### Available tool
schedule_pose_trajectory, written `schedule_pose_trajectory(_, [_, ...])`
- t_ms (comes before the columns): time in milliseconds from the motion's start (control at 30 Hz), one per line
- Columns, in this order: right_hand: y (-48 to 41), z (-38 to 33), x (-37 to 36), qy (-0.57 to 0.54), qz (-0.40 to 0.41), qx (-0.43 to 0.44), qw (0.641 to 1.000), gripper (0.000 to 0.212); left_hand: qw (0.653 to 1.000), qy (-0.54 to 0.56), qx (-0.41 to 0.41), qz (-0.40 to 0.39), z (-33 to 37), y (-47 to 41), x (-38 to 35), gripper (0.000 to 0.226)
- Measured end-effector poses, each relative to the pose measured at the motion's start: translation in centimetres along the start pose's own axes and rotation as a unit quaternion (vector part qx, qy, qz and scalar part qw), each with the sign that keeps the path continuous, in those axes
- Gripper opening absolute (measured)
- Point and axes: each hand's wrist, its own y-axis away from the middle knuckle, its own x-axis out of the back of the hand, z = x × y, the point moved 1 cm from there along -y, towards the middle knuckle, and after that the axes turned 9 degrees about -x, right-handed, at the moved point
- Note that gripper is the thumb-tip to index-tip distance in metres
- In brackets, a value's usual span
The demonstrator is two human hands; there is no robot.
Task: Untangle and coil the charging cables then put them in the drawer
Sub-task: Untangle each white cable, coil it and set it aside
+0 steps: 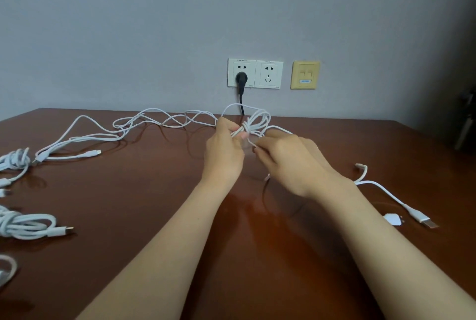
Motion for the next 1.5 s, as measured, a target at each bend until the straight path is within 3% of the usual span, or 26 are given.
schedule_pose_trajectory(167, [0.1, 0.7, 0.3, 0.010, 0.032, -0.005, 0.999, 0.029, 0.990, -0.086, -0.047, -0.102, 0.2, 0.5, 0.0, 0.006])
schedule_pose_trajectory(367, [-0.1, 2.9, 0.0, -0.160, 0.051, -0.083, 0.982, 0.003, 0.960, -0.086, -0.118, -0.238, 0.2, 1.0, -0.4, 0.030])
schedule_pose_trajectory(467, [-0.2, 4.1, 0.0, -0.309, 0.028, -0.137, 0.941, 0.016, 0.951, -0.037, -0.128, -0.278, 0.0, 0.9, -0.6, 0.036])
schedule_pose_trajectory(600, [0.2, 5.1, 0.1, -0.503, -0.046, -0.184, 0.844, 0.009, 0.960, 0.062, -0.095, -0.257, 0.5, 0.9, -0.9, 0.039])
schedule_pose_trajectory(700, [0.4, 5.6, -0.1, -0.573, -0.076, -0.216, 0.787, 0.011, 0.961, 0.109, -0.064, -0.247, 0.7, 0.9, -1.1, 0.036])
schedule_pose_trajectory(833, [0.1, 5.7, -0.4, -0.585, -0.089, -0.225, 0.774, 0.029, 0.968, 0.182, -0.001, -0.176, 1.3, 0.5, -0.8, 0.033])
schedule_pose_trajectory(900, [-0.1, 5.4, -0.5, -0.598, -0.077, -0.211, 0.769, 0.026, 0.966, 0.219, 0.053, -0.124, 1.1, -0.1, -0.4, 0.033])
schedule_pose_trajectory(1100, [-0.6, 3.8, -0.2, -0.605, -0.022, -0.174, 0.776, 0.018, 0.956, 0.203, 0.166, -0.133, 0.9, -0.6, -0.3, 0.033])
schedule_pose_trajectory(1233, [-0.6, 3.4, -0.4, -0.599, -0.006, -0.179, 0.780, 0.011, 0.924, 0.263, 0.237, -0.146, 1.2, -0.4, -0.7, 0.034])
schedule_pose_trajectory(1500, [-1.0, 2.6, -0.4, -0.580, 0.020, -0.183, 0.793, 0.023, 0.846, 0.376, 0.314, -0.210, 1.6, 0.5, -0.7, 0.040])
